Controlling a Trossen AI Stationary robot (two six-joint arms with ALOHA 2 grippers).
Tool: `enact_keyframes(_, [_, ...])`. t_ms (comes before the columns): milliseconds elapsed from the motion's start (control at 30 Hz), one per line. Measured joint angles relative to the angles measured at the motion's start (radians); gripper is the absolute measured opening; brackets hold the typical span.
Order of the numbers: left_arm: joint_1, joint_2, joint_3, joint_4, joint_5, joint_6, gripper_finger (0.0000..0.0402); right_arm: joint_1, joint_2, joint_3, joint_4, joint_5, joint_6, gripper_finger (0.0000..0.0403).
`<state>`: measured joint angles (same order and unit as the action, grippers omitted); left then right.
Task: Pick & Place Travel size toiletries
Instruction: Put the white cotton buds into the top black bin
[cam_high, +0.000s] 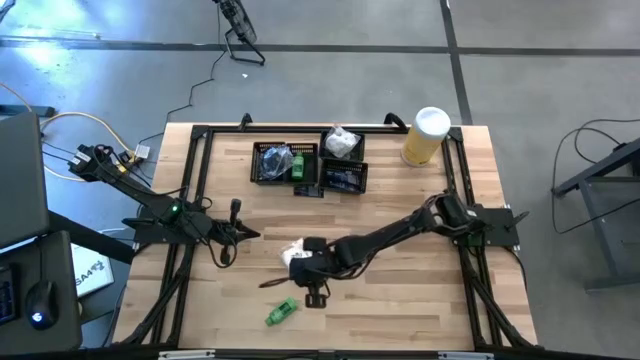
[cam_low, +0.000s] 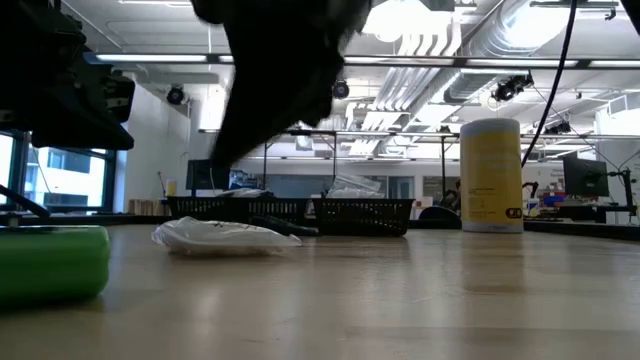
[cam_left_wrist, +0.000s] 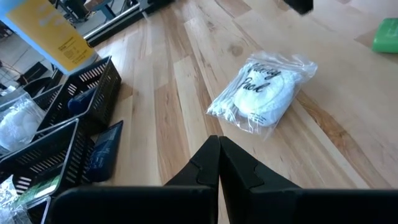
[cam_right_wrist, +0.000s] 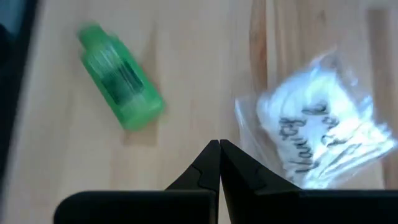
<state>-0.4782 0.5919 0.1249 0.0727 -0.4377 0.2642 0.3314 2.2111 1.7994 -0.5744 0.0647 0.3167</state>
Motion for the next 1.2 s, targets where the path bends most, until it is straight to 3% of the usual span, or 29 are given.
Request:
enact_keyframes(233, [0.0,0.005,0.001,-0.021,-0.001,-0.001,0.0001,0.04,0.033,-0.001,-0.002,0.081,-0.08,0.003])
enact_keyframes(533, [0.0,0.011,0.001,-0.024,-0.003,-0.004,0.0001,0.073,0.039,0.0,0.004,0.297,-0.189,0.0162])
enact_keyframes(667, [0.0,0.011,0.001,-0.023,-0.003,-0.003,0.0001,0.075,0.049,0.002,-0.006,0.318,-0.212,0.0199])
enact_keyframes(833, [0.0,0.011,0.001,-0.023,-0.002,-0.003,0.0001,0.075,0.09,0.001,-0.045,0.33,-0.209,0.0198])
enact_keyframes(1033, [0.0,0.018,0.001,-0.021,-0.002,-0.004,0.0001,0.076,0.129,0.001,-0.057,0.408,-0.2,0.0166])
enact_keyframes(1200, [0.0,0.02,0.001,-0.023,0.0,-0.007,0.0001,0.068,0.138,0.002,-0.049,0.403,-0.15,0.0134])
